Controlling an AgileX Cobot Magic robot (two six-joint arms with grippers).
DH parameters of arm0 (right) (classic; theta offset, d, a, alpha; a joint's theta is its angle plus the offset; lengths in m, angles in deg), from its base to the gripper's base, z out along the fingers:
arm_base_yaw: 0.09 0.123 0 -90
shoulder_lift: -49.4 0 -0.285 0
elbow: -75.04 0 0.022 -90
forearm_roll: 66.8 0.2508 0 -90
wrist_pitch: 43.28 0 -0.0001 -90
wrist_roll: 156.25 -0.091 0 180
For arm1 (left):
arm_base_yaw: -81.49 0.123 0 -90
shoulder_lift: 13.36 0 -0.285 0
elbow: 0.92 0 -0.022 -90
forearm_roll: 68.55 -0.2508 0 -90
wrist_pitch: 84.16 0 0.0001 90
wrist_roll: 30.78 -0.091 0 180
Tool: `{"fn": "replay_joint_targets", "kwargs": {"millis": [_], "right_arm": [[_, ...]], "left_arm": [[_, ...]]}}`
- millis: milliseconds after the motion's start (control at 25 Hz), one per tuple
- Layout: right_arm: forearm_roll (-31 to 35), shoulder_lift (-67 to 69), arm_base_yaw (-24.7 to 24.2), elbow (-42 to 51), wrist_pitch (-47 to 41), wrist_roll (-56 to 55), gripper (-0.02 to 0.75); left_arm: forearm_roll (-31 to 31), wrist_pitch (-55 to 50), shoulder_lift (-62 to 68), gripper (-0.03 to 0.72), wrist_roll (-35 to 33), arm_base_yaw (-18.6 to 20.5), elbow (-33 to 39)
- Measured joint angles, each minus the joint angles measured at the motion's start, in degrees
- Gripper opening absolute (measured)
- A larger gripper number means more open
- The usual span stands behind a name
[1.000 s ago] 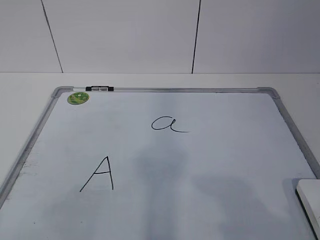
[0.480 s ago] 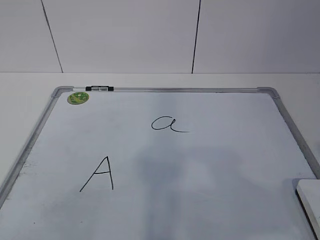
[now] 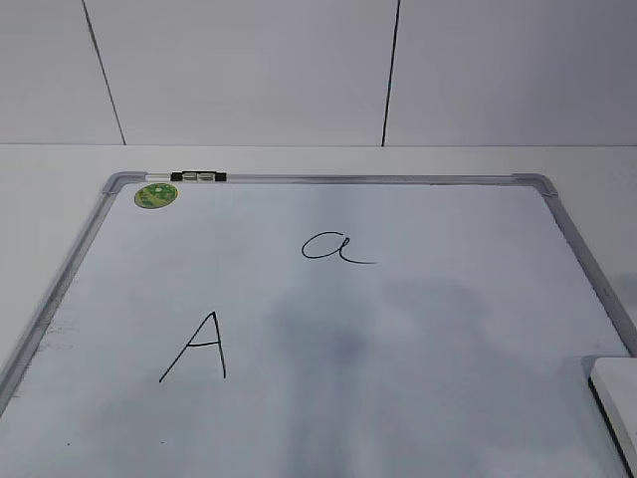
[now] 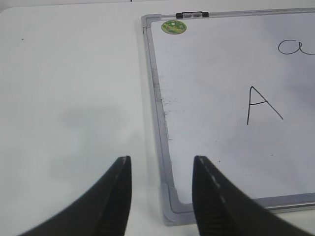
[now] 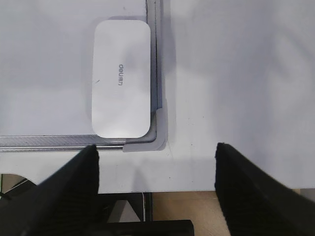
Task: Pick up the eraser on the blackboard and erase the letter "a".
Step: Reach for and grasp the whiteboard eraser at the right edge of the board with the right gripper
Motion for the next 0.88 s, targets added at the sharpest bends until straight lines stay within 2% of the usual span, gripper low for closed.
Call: {"fn": "replay_joint_targets", "kwargs": {"millis": [240, 480, 880], "right_arm": [[1.07, 3.95, 0.0, 0.0, 0.0, 0.0, 0.596], [4.85, 8.59, 0.0, 0.0, 0.13, 0.12, 0.659], [8.39, 21.04, 0.0, -0.02, 3.7, 1.85, 0.666]], "left_arm": [[0.0, 0.0, 0.0, 0.307, 0.0, 0.0, 0.0], [0.0, 0.0, 0.0, 0.307, 0.0, 0.0, 0.0], [0.0, 0.0, 0.0, 0.307, 0.0, 0.0, 0.0]]}}
